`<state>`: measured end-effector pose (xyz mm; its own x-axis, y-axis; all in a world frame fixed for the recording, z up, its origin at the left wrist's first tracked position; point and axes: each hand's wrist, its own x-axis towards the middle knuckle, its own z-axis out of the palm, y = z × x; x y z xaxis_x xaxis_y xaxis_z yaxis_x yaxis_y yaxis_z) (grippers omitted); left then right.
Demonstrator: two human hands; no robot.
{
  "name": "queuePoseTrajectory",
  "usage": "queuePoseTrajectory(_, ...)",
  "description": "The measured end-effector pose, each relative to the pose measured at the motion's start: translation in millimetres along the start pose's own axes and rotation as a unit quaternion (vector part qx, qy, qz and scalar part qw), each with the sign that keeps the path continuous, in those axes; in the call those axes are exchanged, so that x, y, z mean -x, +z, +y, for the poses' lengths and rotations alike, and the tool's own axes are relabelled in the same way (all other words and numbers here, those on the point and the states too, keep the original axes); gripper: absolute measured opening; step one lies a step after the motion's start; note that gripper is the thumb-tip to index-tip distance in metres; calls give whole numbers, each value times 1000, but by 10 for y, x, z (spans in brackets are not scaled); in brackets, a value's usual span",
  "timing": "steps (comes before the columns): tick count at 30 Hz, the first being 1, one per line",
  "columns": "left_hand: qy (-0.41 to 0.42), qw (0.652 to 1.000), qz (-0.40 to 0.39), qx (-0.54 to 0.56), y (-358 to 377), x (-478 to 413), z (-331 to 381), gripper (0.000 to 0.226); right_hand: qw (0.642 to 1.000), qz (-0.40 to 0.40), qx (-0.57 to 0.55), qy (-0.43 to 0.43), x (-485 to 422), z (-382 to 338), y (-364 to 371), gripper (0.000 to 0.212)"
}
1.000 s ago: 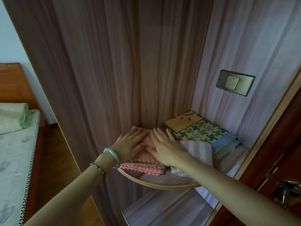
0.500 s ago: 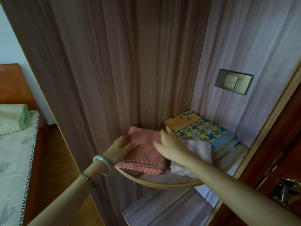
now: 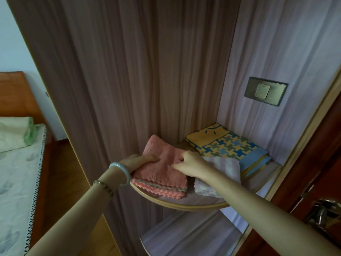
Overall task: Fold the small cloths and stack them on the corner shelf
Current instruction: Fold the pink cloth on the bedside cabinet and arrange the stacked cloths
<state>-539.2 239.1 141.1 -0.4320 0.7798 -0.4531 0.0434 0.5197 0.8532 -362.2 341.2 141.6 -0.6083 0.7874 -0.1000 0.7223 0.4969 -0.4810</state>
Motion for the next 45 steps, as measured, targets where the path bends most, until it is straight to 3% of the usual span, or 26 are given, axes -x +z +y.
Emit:
queuePoseTrajectory(2, 43, 999, -4, 28, 32, 69, 53, 77, 997, 37, -67, -5, -55, 62, -39, 37)
queuePoseTrajectory(4, 104, 992, -26, 68, 56, 138, 118, 73, 981, 67, -179, 20, -96, 120, -91, 53)
queuePoseTrajectory(6, 157, 980, -64, 105, 65, 211, 236, 70, 932, 56, -353, 61, -85, 146, -183, 60)
queuePoseTrajectory(8, 185, 964, -105, 161, 61, 204, 376, 67, 859, -15, -502, 97, -44, 173, -336, 46)
queuePoseTrajectory(10, 188, 953, -141, 191, 79, 137, 519, 70, 805, -72, -574, 131, 28, 213, -525, 50)
queuePoseTrajectory(12, 176, 946, -170, 213, 168, 79, 674, 65, 765, -81, -623, 142, 59, 306, -670, 55)
queuePoseTrajectory(14, 144, 945, -198, 217, 312, 3, 812, 53, 736, -57, -658, 148, 65, 423, -757, 39)
queuePoseTrajectory(16, 113, 947, -224, 201, 486, -125, 917, 46, 736, -14, -657, 162, 51, 574, -822, 28)
queuePoseTrajectory(19, 83, 953, -233, 175, 764, -372, 1071, 61, 738, 38, -649, 180, -31, 864, -910, 19)
queuePoseTrajectory(21, 65, 955, -238, 165, 971, -498, 1173, 59, 735, 69, -646, 194, -104, 1055, -982, 13)
queuePoseTrajectory(24, 32, 953, -252, 168, 1179, -680, 1262, 43, 723, 110, -653, 196, -288, 1309, -1042, 21)
queuePoseTrajectory(27, -25, 958, -251, 135, 1247, -834, 1285, 53, 704, 133, -669, 198, -478, 1490, -1090, 20)
queuePoseTrajectory(31, -20, 961, -179, 210, 1374, -1087, 1354, 13, 677, 144, -689, 217, -784, 1604, -1058, 28)
queuePoseTrajectory(34, -19, 945, -101, 310, 1523, -1297, 1359, 21, 663, 159, -693, 236, -1049, 1656, -985, 41)
queuePoseTrajectory(38, 5, 936, -21, 351, 1647, -1553, 1268, 21, 654, 168, -697, 240, -1240, 1723, -905, 47)
queuePoseTrajectory(42, 15, 939, 15, 344, 1709, -1611, 1238, 21, 693, 127, -659, 264, -1258, 1754, -905, 46)
queuePoseTrajectory(44, 22, 950, 21, 311, 1671, -1625, 1238, 18, 746, 109, -599, 268, -1180, 1748, -983, 46)
queuePoseTrajectory(45, 29, 956, 17, 290, 1644, -1648, 1242, 16, 792, 119, -536, 267, -1127, 1739, -1033, 44)
